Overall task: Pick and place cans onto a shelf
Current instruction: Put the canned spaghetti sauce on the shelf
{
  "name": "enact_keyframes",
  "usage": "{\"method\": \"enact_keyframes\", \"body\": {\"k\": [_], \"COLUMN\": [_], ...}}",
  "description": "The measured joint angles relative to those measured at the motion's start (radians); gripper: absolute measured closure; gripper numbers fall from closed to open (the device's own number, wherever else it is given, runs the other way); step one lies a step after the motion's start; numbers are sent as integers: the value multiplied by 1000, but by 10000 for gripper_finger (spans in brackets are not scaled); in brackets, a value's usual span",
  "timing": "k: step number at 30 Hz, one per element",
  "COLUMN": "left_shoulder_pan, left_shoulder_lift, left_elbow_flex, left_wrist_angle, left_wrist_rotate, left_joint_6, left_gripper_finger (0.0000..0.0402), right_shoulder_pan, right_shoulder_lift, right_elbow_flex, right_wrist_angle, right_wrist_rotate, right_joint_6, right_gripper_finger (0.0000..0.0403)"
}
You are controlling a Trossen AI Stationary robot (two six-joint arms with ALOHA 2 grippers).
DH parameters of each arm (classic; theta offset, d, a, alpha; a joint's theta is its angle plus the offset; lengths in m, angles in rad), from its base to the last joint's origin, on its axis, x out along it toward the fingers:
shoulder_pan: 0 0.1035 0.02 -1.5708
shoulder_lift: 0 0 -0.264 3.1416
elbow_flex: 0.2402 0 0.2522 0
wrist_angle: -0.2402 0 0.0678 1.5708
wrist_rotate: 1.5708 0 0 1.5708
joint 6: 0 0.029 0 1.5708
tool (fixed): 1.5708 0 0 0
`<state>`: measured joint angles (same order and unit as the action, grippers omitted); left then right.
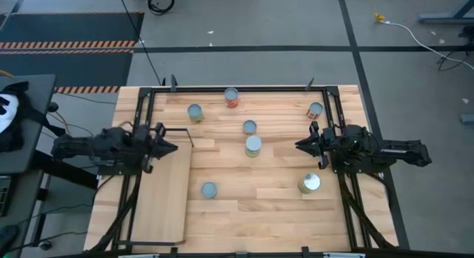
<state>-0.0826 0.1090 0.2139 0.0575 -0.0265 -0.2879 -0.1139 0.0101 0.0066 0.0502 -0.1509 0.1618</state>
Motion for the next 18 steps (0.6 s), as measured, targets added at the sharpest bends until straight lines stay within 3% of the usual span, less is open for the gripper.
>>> {"method": "enact_keyframes", "body": {"k": [6,10,13,18], "left_shoulder_pan": [0,19,86,247], "left_shoulder_lift": [311,555,733,985], "left_elbow_flex": [408,711,918,1134], "left_wrist_angle": [-397,-657,-850,-1039], "left_wrist_rotate": [-83,-228,-322,-327], "left_joint_6": [-184,-238,-258,-217], "left_gripper_finger": [395,394,395,371], "right_shoulder_pan": [0,0,0,0], "right_shoulder_lift": [0,0,0,0], "right_elbow_flex": [0,0,0,0], "right_wrist_angle": [6,7,8,8], "right_wrist_rotate": [0,0,0,0], "right_joint_6": [0,0,0,0], "right_gripper_finger": [337,337,337,337]}}
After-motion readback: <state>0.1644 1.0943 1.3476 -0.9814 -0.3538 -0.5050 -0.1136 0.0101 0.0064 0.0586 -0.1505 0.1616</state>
